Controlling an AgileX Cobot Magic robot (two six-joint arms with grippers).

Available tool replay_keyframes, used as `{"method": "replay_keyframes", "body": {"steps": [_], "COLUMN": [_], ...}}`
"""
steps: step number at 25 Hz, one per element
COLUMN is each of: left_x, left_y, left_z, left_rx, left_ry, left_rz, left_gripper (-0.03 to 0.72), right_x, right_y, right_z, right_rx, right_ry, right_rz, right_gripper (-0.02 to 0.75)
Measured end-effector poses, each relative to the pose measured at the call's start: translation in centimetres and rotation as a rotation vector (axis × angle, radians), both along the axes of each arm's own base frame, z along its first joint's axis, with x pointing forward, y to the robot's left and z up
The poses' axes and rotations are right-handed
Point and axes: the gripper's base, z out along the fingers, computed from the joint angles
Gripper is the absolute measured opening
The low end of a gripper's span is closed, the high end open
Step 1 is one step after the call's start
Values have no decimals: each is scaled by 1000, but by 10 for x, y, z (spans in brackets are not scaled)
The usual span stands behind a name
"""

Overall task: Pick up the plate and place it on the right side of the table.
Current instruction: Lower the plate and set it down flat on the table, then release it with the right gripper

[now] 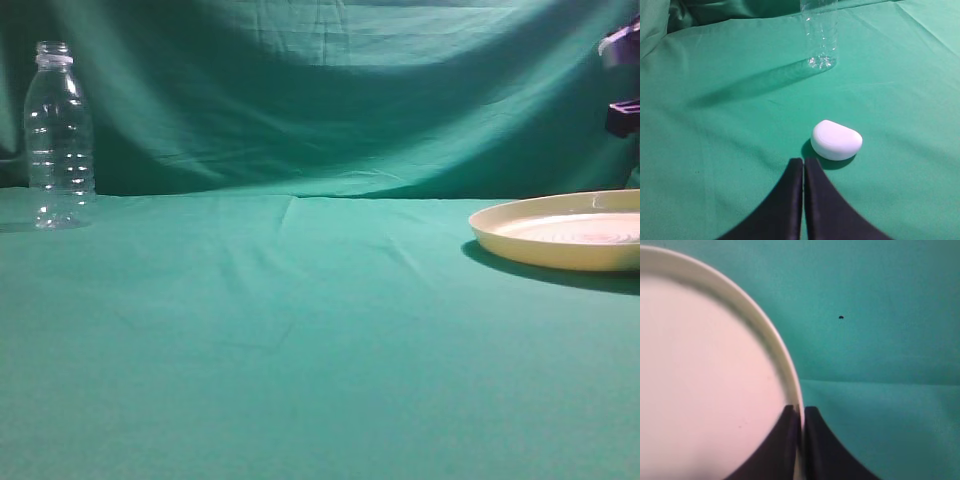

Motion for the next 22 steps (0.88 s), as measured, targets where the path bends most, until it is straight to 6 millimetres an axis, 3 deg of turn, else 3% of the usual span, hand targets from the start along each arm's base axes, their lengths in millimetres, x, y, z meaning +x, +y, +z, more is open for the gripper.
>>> {"method": "replay_keyframes", "body": {"steps": [2,4,10,12,14,17,22], "left_x": [0,0,0,0,0,0,0], "left_y": [0,0,0,0,0,0,0], "left_z": [0,0,0,0,0,0,0], "left_rx": [0,0,0,0,0,0,0], "left_ry": [0,0,0,0,0,0,0], "left_rz": [0,0,0,0,0,0,0], "left_gripper": [0,0,0,0,0,0,0], "right_x": [3,4,5,6,7,5,-23], "right_y": [0,0,0,-1,-1,-1,1], "right_z": [-10,-18,-17,-7,11,47,108], "right_rx": [0,-1,-10,-13,-8,10,72], "right_ry": [18,38,59,59,47,-17,-144], "right_rz": [2,2,1,-7,-29,-59,-84], "right_gripper": [0,50,405,517,577,562,175]}}
